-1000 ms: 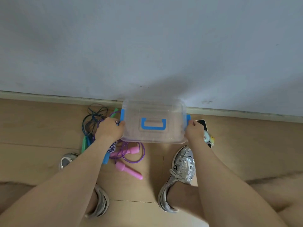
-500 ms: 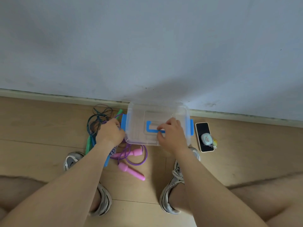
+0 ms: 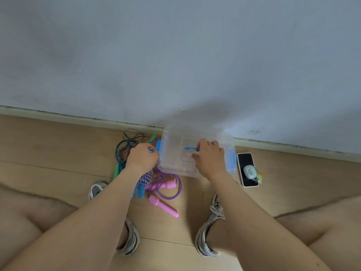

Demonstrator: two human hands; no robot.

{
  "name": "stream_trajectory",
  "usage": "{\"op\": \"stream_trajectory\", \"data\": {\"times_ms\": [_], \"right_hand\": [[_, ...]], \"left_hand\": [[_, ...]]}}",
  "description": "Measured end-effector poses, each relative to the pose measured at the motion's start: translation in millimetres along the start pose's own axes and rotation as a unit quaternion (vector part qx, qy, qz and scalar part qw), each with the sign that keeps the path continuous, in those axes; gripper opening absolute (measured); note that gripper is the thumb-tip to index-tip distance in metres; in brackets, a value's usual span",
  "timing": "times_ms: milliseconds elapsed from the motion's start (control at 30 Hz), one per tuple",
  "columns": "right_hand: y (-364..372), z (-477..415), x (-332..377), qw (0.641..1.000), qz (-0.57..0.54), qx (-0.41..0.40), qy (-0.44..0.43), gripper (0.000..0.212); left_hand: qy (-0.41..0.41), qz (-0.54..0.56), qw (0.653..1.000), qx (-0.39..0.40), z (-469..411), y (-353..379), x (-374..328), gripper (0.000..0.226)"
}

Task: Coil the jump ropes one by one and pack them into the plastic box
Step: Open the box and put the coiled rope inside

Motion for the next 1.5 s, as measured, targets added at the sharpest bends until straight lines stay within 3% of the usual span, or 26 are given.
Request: {"op": "stream_trajectory", "data": {"times_ms": [167, 333, 433, 533, 700, 833, 1000, 1333, 1500], "right_hand": [[-44, 23, 16, 1.0, -0.012, -0.009, -0.01, 0.019], [-49, 59, 59, 0.983, -0.048, 0.148, -0.097, 0.025], [-28, 84, 82, 0.961, -0.005, 0.237, -0.144, 0.023], [4, 105, 89, 0.938, 0.031, 0.315, -0.142, 0.023], [54, 120, 74, 0.924, 0.073, 0.358, -0.114, 0.026], [80, 122, 56, 0.92, 0.1, 0.37, -0.087, 0.028], [110, 130, 50, 0.882, 0.137, 0.446, -0.063, 0.038], [149, 149, 63, 0.852, 0.083, 0.507, -0.104, 0.033], [163, 156, 54, 0.831, 0.049, 0.55, -0.071, 0.03]], "left_hand": [[-0.009, 0.021, 0.998, -0.061, 21, -22, -12, 0.019], [0.011, -0.004, 0.971, -0.24, 62, -55, -26, 0.015], [0.056, -0.048, 0.962, -0.262, 77, -67, -28, 0.012], [0.096, -0.102, 0.968, -0.21, 84, -65, -18, 0.009], [0.166, -0.189, 0.966, -0.058, 87, -34, -1, 0.021], [0.161, -0.221, 0.961, 0.037, 84, -12, 12, 0.025], [0.144, -0.224, 0.956, 0.126, 76, 0, 26, 0.022], [0.13, -0.202, 0.957, 0.164, 62, 11, 29, 0.017], [0.128, -0.208, 0.952, 0.183, 61, 24, 32, 0.016]]}}
Point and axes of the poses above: each hand's wrist, its own z-axis away from the middle knuckle, its own y-axis out of the palm, x = y × z, the point moved 4 cm from there along -z, towards the middle knuckle, and after that the axes turned 12 degrees about x, right-handed, at the moved point
